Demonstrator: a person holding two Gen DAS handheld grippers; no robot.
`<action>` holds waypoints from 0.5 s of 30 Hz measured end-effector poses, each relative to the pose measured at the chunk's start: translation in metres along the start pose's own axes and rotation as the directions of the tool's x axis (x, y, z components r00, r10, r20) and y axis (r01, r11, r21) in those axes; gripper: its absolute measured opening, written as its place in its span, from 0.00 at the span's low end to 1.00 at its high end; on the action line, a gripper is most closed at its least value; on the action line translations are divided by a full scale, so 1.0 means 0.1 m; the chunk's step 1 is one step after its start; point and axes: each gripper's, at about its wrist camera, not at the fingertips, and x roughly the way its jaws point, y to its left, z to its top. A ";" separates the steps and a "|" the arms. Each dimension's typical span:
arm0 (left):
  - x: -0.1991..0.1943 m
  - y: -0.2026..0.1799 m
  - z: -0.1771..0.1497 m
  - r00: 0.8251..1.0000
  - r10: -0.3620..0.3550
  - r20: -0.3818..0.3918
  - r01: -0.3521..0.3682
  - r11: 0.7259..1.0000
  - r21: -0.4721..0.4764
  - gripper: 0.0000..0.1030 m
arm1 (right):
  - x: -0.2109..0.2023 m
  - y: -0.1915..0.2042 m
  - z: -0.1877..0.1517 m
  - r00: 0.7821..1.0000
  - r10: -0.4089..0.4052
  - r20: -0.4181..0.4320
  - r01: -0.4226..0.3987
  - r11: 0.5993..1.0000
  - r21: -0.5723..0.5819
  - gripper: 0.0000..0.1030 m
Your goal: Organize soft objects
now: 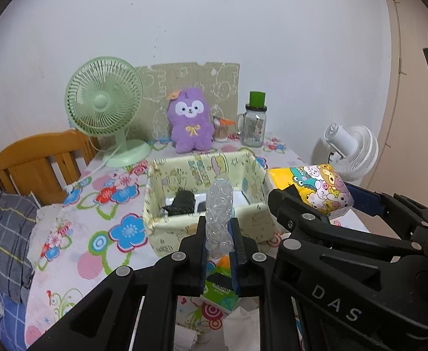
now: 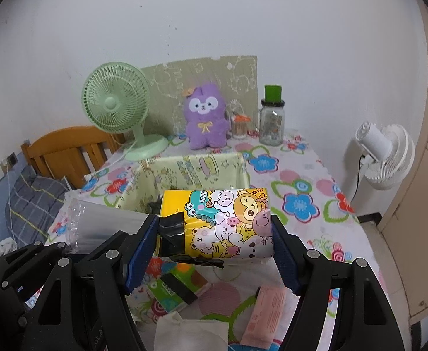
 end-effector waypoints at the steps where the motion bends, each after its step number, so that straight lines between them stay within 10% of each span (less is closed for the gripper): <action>1: -0.01 0.00 0.02 1.000 0.001 0.004 -0.001 1.000 0.002 0.10 | -0.01 0.00 0.01 1.000 0.002 0.005 -0.002 1.000 -0.001 0.73; 15: -0.05 -0.01 0.23 0.999 -0.008 0.040 0.007 1.000 0.025 0.10 | -0.10 0.00 0.22 0.999 0.004 0.047 -0.004 1.000 0.006 0.73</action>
